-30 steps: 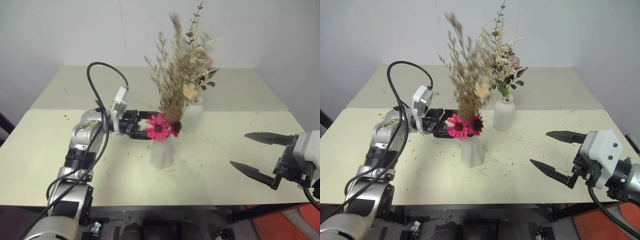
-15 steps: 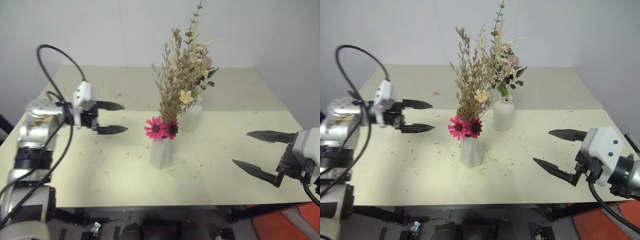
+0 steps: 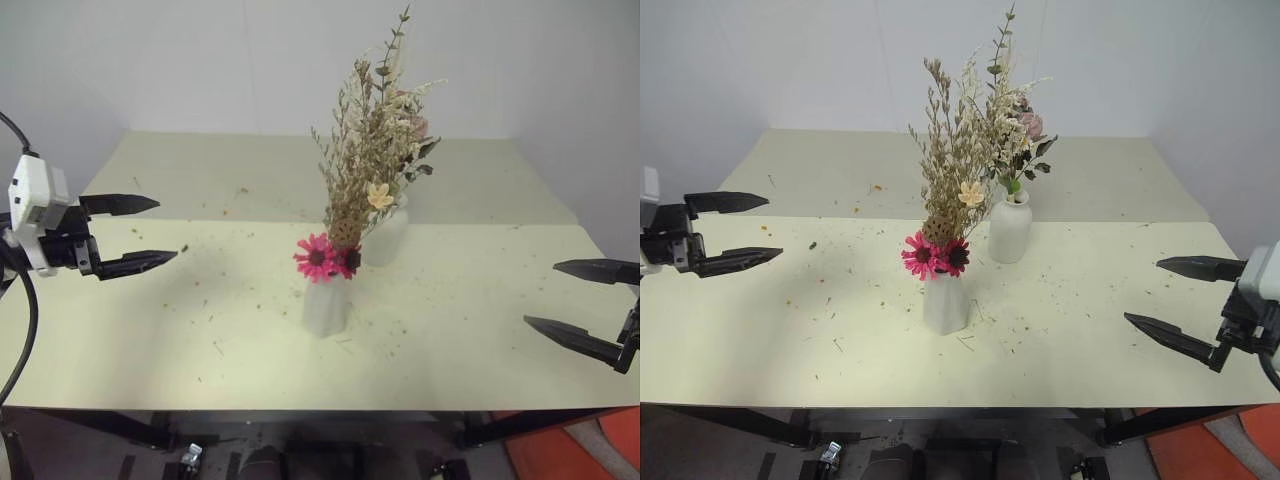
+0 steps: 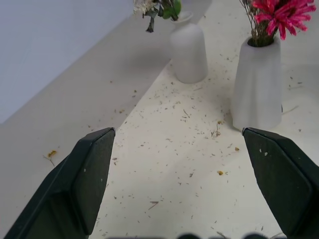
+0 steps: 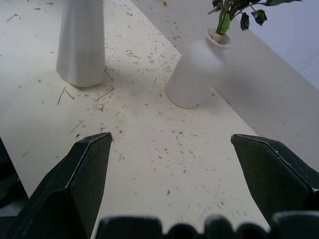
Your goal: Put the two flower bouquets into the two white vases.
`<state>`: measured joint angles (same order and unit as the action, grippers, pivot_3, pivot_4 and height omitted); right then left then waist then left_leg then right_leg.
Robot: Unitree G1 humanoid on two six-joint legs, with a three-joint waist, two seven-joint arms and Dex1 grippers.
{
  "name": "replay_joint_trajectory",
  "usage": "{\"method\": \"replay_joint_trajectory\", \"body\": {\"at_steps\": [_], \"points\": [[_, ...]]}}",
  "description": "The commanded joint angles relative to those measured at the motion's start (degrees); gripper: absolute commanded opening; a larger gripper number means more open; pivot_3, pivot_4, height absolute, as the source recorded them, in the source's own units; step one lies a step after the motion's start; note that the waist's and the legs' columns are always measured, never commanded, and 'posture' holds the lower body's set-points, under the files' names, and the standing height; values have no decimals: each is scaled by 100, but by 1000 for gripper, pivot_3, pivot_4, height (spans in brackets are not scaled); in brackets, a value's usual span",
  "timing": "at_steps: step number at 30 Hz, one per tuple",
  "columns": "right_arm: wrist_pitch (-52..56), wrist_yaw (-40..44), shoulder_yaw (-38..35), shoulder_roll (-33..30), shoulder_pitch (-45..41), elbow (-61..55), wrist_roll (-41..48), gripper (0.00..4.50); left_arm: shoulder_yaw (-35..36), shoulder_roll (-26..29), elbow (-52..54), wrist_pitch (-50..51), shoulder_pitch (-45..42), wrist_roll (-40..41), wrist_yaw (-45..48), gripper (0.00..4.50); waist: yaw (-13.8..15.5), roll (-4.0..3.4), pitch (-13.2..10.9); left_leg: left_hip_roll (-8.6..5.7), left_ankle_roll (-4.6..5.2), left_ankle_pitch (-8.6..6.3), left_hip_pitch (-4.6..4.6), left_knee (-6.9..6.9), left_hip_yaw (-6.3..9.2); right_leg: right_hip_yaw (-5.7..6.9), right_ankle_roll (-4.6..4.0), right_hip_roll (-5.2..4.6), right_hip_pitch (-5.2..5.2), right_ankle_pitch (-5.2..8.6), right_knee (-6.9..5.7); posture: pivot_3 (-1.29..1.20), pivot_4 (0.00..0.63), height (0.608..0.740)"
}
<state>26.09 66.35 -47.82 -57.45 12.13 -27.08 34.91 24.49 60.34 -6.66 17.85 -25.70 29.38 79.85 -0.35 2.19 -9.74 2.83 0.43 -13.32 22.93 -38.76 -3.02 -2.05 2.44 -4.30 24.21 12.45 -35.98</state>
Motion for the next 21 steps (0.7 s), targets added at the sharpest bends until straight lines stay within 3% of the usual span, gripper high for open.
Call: {"method": "replay_joint_trajectory", "body": {"at_steps": [1,7,15,21], "points": [[-232,109,-95,-125,-43,190,-141,4500,303,200,104,-91,123,-25,-241,4438,-2,0,0,0,0,0,1,1,-2,-1,0,0,2,0,0,0,150,740],[31,-1,-197,-158,74,217,-296,4500,303,609,-336,-149,-53,31,-86,4438,-15,-1,0,0,0,0,2,5,-7,-3,-1,0,6,1,2,0,150,740],[131,16,-501,-30,384,10,-258,4500,272,481,-245,-38,-83,197,-236,4438,0,-1,1,0,-1,-1,0,6,-10,-3,-1,-1,4,2,0,0,150,740],[429,-94,-271,-240,301,141,-273,4500,387,476,-126,34,51,274,-345,4438,-16,-1,1,0,-1,-1,-2,6,-12,-5,-2,-1,4,2,-1,0,150,740]]}}
